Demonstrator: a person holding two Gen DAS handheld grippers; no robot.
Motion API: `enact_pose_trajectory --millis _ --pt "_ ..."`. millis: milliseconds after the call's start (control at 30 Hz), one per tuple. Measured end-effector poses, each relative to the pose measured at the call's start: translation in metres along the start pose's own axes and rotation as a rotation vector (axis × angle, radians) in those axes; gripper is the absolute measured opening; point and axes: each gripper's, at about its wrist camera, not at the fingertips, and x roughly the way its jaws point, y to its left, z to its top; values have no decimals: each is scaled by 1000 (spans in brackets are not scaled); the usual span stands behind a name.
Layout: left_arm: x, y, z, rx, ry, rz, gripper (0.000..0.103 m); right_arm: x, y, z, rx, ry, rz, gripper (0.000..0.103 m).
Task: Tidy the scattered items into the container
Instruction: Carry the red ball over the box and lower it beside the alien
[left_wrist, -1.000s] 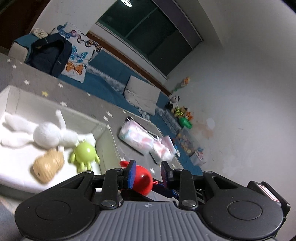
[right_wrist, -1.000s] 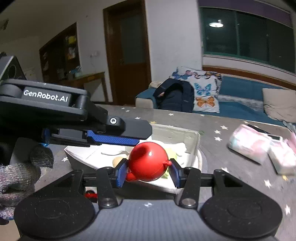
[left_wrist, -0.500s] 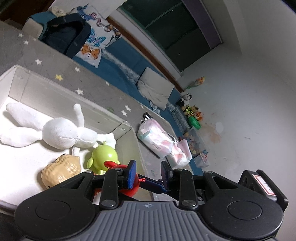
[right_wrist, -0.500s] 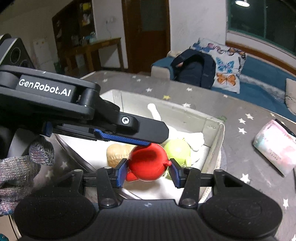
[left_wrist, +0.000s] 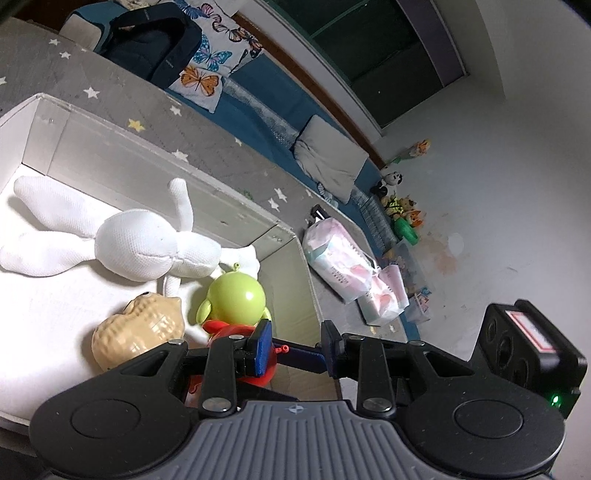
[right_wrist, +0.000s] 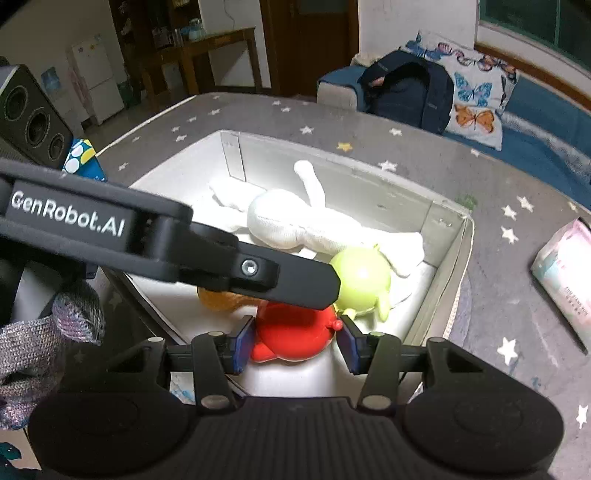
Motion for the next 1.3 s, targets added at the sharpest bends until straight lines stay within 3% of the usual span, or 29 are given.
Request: enact_pose_trajectory --millis 400,933,1067,1300 --pt "0 5 1 -7 -2 8 31 5 -1 7 7 52 -8 49" --pt "-4 12 1 -24 -7 21 31 4 0 8 14 50 -16 50" --pt "-5 14 0 -25 -3 23 31 2 -2 8 20 45 -13 56" --pt "-6 13 -1 -22 -4 27 31 1 -1 7 19 41 -17 56"
